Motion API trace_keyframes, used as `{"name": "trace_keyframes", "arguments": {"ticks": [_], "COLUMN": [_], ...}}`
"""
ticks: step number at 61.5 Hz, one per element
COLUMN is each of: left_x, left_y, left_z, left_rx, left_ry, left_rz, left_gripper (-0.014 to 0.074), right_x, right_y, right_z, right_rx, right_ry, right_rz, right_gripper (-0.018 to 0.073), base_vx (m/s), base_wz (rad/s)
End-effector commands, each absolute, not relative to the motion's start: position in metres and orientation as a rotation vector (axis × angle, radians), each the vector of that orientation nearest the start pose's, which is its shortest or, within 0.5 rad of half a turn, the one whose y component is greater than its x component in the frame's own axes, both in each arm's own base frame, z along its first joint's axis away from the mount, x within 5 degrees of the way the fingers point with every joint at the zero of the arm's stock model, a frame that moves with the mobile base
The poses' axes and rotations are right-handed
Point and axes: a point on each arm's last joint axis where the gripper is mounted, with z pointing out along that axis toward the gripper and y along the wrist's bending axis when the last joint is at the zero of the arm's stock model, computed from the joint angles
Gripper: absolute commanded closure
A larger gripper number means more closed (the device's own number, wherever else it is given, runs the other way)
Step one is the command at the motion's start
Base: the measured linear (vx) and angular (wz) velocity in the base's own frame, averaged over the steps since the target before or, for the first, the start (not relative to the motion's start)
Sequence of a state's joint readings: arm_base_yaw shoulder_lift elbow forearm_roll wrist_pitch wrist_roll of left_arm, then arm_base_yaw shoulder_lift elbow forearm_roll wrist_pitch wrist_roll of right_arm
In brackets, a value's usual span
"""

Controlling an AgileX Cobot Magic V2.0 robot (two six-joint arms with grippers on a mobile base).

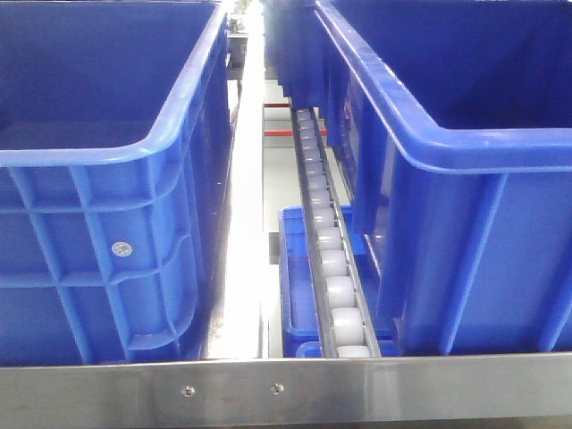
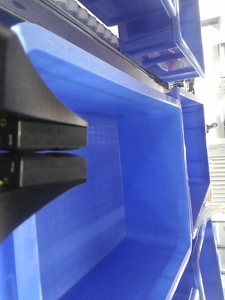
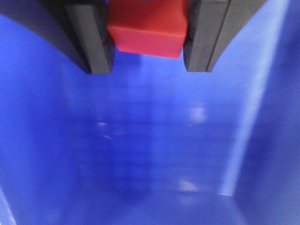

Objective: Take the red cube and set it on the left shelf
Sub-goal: 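Lower the red cube into the blue bin and open the right gripper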

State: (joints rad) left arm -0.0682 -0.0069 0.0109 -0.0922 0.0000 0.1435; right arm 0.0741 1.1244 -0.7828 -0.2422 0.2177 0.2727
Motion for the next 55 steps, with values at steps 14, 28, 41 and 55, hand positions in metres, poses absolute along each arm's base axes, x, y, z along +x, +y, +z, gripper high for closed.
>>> {"name": "trace_keyframes", "arguments": {"ticks": [14, 28, 41, 55], "left_x": [0.057, 0.057, 0.057, 0.057], "left_y": [-0.003, -0.003, -0.003, -0.003], "left_z": [0.21, 0.21, 0.21, 0.21], "left_rx": [0.079, 0.079, 0.079, 0.079], "left_ry": [1.432, 1.432, 1.432, 1.432], "left_rz": [-0.015, -0.015, -0.015, -0.015], "left_gripper": [0.0491, 0.0491, 0.0491, 0.0491], "right_x": [0.248, 0.208, 0.143, 0.083], "right_y": [0.014, 0.011, 0.007, 0.002], "right_z": [0.332, 0.332, 0.316, 0.293], "right_rx": [-0.015, -0.013, -0.011, 0.0], "right_ry": [1.92, 1.867, 1.77, 1.631], "right_rz": [0.031, 0.034, 0.039, 0.04], "right_gripper": [-0.0006, 0.0098, 0.0315, 0.0502], "base_vx": [0.0, 0.0, -0.02, 0.0], "base_wz": [0.0, 0.0, -0.11, 0.0]}}
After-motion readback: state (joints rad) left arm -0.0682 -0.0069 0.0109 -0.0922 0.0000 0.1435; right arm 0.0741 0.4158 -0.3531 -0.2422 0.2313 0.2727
